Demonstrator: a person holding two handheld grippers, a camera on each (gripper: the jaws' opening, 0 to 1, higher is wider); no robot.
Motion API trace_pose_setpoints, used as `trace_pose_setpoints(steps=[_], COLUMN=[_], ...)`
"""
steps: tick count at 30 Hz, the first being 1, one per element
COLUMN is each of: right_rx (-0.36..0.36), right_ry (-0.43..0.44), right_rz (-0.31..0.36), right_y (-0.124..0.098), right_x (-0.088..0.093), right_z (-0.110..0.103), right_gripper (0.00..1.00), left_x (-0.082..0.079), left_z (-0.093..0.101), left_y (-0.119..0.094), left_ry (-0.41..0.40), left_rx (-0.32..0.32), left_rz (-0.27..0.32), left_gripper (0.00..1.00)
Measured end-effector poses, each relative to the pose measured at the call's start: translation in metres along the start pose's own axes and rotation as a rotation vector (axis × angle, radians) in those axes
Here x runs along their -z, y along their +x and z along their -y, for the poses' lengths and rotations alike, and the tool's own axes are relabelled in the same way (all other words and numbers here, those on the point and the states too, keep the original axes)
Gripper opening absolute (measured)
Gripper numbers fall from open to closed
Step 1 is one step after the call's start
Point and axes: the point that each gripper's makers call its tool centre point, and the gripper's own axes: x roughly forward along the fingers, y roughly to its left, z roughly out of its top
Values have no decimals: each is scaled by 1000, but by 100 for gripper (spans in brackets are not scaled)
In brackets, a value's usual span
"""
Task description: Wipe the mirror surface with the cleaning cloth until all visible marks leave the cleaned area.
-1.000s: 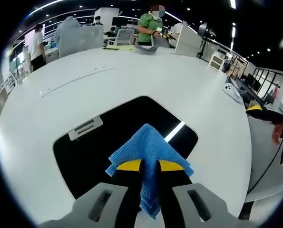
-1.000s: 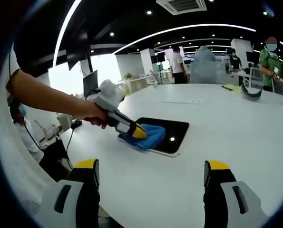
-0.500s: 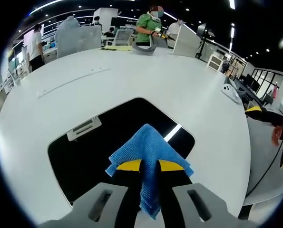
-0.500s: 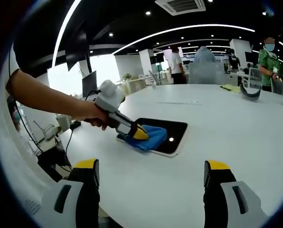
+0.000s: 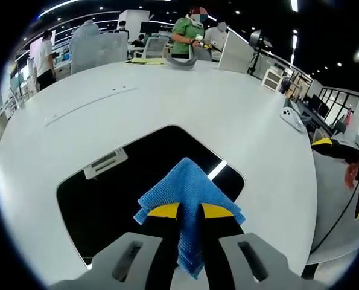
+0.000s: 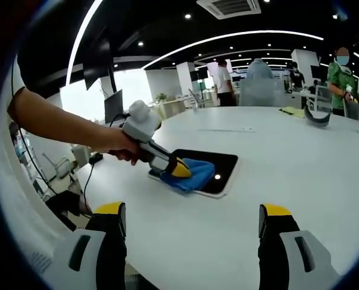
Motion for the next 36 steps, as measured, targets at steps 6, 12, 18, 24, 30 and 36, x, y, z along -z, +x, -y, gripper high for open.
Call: trace_pose_setpoints(steps=[6, 12, 18, 24, 30, 36], right_rx=[2, 3, 0, -4, -4, -3], right_ry=[-1, -3, -8, -10, -8, -3], right_rz=[3, 0, -2, -6, -7, -4], right_y=[-2, -4, -5, -5, -6, -8], right_x=[-2, -1, -2, -1, 0, 1], right_z=[1, 3, 4, 2, 2, 3], right_gripper=[91, 91, 91, 91, 91, 91], left_x=[-1, -2, -2, -4, -6, -8], left_z=[2, 2, 3, 4, 7, 9], left_y=[1, 3, 4, 6, 9, 11], left_ry=[2, 1, -7, -23, -34, -36], left_rx=[2, -1, -4, -6, -10, -12], left_rz=[0, -4, -5, -1, 3, 5], left_gripper=[10, 10, 9, 9, 9, 9])
